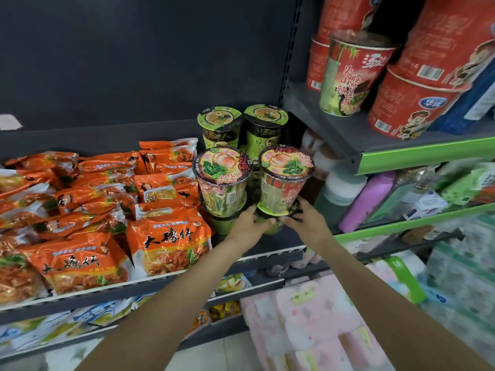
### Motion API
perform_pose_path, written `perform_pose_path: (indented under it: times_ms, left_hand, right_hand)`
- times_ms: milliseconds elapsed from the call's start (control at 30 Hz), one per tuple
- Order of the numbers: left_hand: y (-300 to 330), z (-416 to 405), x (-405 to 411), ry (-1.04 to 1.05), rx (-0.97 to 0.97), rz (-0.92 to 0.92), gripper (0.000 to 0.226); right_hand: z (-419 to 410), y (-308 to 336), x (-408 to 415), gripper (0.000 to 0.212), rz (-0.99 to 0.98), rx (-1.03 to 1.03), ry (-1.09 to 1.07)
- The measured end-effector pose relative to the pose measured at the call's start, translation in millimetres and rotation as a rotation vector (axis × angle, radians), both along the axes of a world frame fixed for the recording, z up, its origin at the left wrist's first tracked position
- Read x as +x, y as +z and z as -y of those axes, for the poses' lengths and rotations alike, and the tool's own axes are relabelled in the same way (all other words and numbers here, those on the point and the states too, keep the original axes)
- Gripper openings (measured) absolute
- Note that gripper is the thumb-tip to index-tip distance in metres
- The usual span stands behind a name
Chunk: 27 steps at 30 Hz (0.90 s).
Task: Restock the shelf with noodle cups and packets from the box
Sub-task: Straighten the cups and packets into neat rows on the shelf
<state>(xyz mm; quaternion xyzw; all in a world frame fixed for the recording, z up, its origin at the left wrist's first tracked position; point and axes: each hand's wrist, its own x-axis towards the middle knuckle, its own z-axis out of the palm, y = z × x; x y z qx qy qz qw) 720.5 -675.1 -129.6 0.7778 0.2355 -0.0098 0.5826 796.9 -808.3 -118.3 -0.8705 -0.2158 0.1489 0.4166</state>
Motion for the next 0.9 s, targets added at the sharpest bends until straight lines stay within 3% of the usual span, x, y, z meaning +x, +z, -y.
perform_pose_path:
  times_ms: [133, 400, 600, 767, 833, 900]
  left_hand:
    - [-1.6, 3.2, 14.4, 0.079, -0.100, -0.016, 0.068]
    - [-4.1, 10.2, 41.8, 0.252, -0.197, 0.017, 0.061]
    - [0.1, 10.5, 49.0, 0.299, -0.132, 0.053, 0.053]
    - [3.0, 11.7, 39.8, 0.245, 0.129, 0.069, 0.063]
    - [1.9, 15.2, 36.5, 0.219, 0.089, 0.089, 0.064]
    - [1.6, 17.5, 36.4, 0.215, -0.004, 0.104, 0.064]
  right_hand:
    - [-1.1, -4.2, 14.8, 0.069, 0.017, -0.005, -0.093]
    - [-7.4, -10.7, 46.3, 0.053, -0.019, 0.049, -0.081]
    - [-16.4, -11.6, 60.0, 0.053, -0.074, 0.048, -0.013]
    - [-9.9, -11.8, 65.0, 0.066, -0.096, 0.051, 0.046]
    - [-6.2, -14.0, 66.7, 0.077, -0.058, 0.063, 0.100]
    - [-4.1, -14.7, 67.3, 0.075, -0.058, 0.076, 0.142]
